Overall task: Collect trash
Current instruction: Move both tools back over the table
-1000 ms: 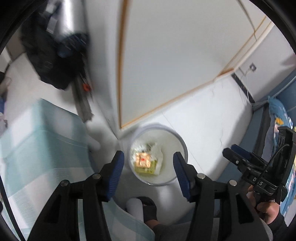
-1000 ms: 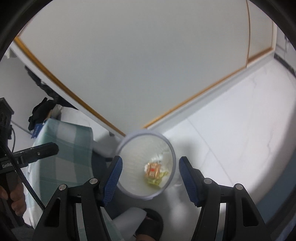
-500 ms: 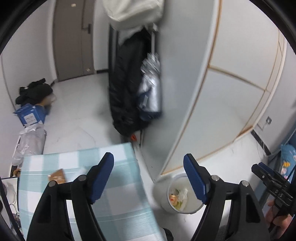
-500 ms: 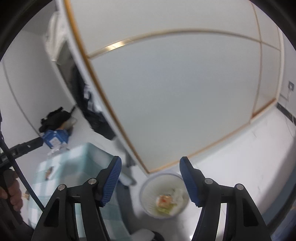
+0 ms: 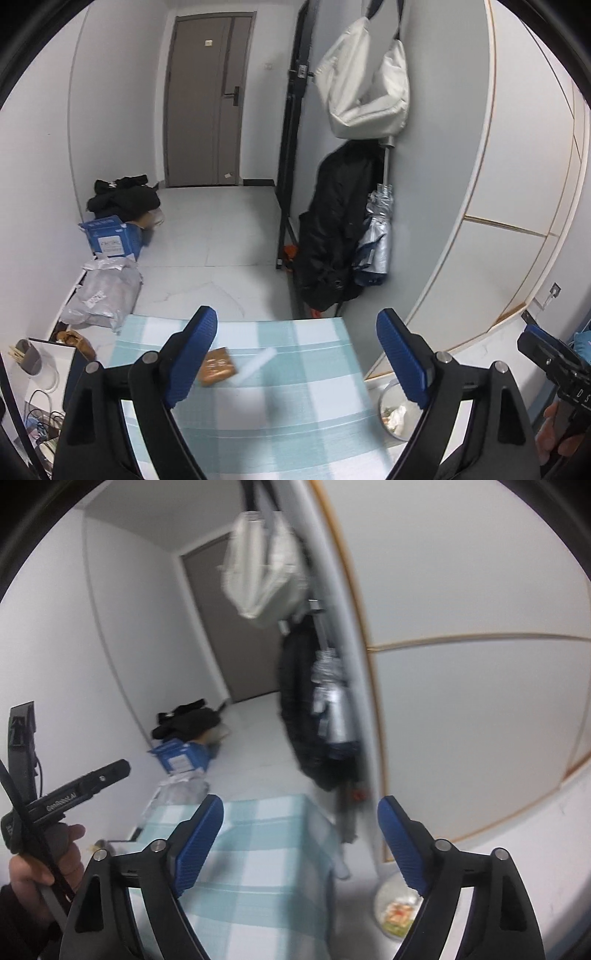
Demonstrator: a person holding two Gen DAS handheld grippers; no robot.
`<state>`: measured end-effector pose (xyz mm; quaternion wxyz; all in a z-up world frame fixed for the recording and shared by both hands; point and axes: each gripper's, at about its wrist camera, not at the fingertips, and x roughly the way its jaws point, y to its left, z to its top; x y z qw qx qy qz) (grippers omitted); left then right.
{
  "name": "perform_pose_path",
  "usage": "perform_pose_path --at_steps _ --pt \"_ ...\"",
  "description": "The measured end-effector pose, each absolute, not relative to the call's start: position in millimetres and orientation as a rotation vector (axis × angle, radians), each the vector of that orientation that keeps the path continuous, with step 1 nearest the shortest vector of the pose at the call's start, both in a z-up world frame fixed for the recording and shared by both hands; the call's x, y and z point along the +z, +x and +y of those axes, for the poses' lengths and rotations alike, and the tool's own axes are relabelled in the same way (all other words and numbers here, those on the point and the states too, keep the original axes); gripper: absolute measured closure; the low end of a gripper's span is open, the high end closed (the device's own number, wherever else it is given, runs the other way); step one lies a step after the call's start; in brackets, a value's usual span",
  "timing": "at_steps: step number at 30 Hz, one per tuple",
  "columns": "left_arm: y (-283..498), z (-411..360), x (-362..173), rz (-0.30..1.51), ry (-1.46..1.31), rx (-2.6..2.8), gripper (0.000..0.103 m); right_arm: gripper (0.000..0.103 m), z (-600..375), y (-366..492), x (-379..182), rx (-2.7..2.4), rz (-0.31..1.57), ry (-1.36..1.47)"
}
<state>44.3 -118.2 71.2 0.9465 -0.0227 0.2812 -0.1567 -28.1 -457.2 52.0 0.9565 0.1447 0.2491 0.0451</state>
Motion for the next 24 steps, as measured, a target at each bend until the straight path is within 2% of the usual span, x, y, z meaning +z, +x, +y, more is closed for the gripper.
perform_pose_path --at_steps 6,7,9,10,24 --pt "39 -78 67 0.533 -0.091 -0.239 0.017 0.006 -402 -23 58 0.164 0.471 0.24" --pt "39 -71 65 0.531 -0.099 -0.228 0.016 0.005 -391 -22 59 0.173 0.466 0.225" --pt "43 -59 59 0.539 -0.113 -0.199 0.007 0.001 -369 -18 56 0.199 0.461 0.192" --pt "44 -55 57 0.541 -0.117 -0.185 0.007 0.0 -362 -16 55 0.206 0.459 0.181" --pt "68 5 5 0.606 -0.166 -0.068 0.006 0.0 -284 46 4 0.291 0.634 0.04"
